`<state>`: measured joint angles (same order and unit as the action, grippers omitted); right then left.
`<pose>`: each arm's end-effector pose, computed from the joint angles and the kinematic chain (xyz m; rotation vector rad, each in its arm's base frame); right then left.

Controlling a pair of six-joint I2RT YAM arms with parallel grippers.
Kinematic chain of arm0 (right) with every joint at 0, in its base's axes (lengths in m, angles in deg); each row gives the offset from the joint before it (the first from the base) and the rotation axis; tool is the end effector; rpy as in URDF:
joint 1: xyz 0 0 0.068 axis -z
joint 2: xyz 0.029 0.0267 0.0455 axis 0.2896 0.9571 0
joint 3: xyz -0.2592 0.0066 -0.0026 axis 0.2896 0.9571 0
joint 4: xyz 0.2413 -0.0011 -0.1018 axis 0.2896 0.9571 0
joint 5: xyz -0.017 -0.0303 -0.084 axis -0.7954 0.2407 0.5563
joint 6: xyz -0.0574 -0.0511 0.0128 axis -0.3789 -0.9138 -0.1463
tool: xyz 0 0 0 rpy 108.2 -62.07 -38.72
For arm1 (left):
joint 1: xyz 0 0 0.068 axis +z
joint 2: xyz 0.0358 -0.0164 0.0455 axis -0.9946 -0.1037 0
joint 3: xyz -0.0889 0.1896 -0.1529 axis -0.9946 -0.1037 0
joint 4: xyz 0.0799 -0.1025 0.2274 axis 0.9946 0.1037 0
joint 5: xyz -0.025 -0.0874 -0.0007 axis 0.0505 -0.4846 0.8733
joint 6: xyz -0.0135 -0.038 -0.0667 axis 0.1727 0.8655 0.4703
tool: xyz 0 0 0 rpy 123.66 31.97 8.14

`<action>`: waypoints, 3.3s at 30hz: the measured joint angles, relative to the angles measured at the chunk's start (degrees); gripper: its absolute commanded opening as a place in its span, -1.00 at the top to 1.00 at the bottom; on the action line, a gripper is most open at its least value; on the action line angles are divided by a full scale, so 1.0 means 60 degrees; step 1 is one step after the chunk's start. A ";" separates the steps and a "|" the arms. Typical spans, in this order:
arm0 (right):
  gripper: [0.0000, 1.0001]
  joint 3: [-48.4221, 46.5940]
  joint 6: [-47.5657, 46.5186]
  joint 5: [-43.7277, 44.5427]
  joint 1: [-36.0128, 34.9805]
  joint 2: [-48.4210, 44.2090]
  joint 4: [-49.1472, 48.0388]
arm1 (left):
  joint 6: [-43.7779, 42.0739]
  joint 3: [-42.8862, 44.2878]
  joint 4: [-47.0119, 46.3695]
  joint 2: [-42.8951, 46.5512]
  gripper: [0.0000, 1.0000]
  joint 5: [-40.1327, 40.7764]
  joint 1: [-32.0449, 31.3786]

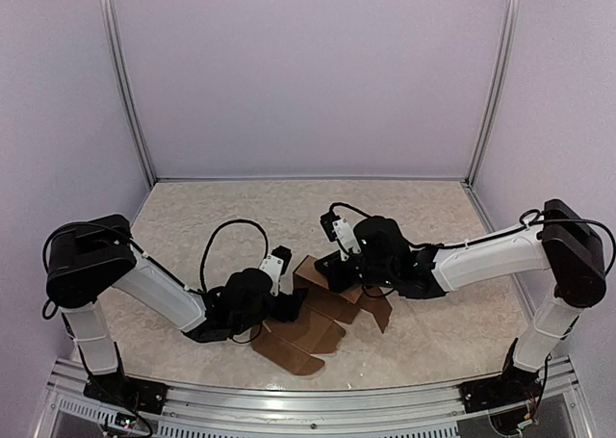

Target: Fold the paper box

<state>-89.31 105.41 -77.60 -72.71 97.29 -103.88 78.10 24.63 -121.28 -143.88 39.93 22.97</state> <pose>0.2199 0.3200 0.1632 -0.5878 2.0761 0.7914 0.1956 -0.2962 0.0850 0.5086 1.9584 -0.4264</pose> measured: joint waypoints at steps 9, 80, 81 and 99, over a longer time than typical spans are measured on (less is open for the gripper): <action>0.93 0.0095 -0.0204 0.0058 0.0000 -0.0284 0.0029 | -0.0255 -0.0321 -0.2248 -0.0208 -0.53 -0.0047 -0.0004; 1.00 -0.1614 0.0382 -0.1118 0.0000 0.2036 -0.1166 | -0.1115 0.0441 -0.4062 -0.2084 0.42 -0.0135 0.0550; 1.00 -0.1614 0.0382 -0.1115 0.0000 0.2036 -0.1169 | -0.1111 0.0441 -0.4040 -0.2084 0.50 -0.0131 0.0550; 1.00 -0.1468 0.0375 -0.0965 0.0000 0.1632 -0.0681 | -0.1297 0.0616 -0.3687 -0.2098 1.00 0.0018 0.0514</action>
<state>-98.12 107.66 -83.39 -72.71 107.08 -107.97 70.32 28.32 -143.40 -156.47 40.04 26.05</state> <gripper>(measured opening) 0.003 0.027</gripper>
